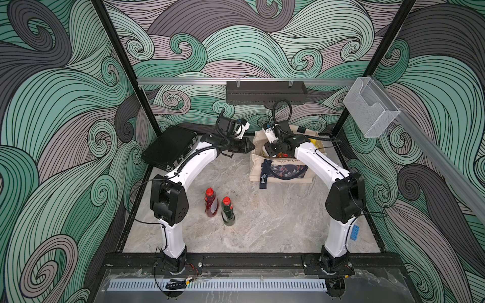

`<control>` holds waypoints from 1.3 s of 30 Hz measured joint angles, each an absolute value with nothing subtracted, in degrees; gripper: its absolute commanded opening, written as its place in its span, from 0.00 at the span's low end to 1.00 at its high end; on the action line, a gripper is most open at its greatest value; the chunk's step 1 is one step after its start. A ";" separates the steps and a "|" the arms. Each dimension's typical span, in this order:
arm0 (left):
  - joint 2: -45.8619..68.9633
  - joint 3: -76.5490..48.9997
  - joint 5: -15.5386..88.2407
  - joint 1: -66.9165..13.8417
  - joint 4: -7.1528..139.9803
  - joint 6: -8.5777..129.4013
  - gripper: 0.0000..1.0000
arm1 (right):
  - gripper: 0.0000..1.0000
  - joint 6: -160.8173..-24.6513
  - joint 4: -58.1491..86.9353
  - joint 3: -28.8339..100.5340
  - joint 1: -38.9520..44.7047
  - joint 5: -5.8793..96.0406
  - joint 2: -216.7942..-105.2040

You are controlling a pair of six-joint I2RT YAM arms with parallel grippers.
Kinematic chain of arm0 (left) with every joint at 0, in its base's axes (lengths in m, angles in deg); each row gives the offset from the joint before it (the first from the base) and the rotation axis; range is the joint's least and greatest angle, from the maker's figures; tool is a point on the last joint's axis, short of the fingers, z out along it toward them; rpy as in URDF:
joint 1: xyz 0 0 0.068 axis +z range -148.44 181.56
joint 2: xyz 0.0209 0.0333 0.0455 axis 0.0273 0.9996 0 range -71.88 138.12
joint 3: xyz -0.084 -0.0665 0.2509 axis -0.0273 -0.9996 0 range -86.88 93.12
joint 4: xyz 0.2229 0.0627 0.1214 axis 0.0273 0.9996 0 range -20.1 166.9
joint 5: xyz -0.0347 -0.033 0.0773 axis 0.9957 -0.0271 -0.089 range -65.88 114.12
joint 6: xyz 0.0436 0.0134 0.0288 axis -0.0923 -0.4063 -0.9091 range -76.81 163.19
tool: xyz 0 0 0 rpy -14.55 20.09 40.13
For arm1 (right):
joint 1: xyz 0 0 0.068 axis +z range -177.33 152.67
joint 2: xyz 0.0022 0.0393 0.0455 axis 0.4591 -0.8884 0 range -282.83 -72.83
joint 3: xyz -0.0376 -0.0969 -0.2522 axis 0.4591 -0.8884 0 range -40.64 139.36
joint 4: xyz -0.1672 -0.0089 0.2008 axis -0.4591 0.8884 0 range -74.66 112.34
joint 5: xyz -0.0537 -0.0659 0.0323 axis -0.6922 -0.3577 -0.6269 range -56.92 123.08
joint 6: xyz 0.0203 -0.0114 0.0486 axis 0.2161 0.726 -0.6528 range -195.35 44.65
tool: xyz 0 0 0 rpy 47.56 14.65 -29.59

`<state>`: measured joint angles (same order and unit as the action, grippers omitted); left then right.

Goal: Pack dish soap into the shopping bag
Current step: Place the bottle of dish soap in the shopping bag.

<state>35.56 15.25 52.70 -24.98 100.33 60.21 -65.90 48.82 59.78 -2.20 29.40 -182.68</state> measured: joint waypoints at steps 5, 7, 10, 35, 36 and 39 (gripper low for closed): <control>35.54 14.15 52.72 -24.98 100.11 60.14 0.21 | 0.14 -65.90 48.84 59.78 -2.20 29.38 -182.68; 35.34 13.15 52.72 -24.98 99.72 60.10 0.22 | 0.21 -65.92 48.88 59.78 -2.22 29.36 -182.68; 34.84 11.25 52.70 -24.98 99.57 60.08 0.24 | 0.39 -65.98 48.88 59.78 -2.27 29.38 -182.68; 30.71 9.26 47.61 -26.58 99.94 57.08 0.64 | 0.72 -66.62 47.57 61.88 -3.18 28.35 -179.27; 29.79 9.04 47.02 -26.45 99.98 57.02 0.68 | 0.73 -66.68 48.07 61.88 -3.18 28.57 -178.04; 26.79 8.84 45.25 -25.99 100.46 56.99 0.77 | 0.75 -66.92 49.78 61.88 -3.18 29.03 -174.15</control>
<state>26.79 8.84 45.25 -25.99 100.46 56.99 -66.92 49.78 61.88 -3.18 29.03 -174.15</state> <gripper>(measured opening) 0.730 0.746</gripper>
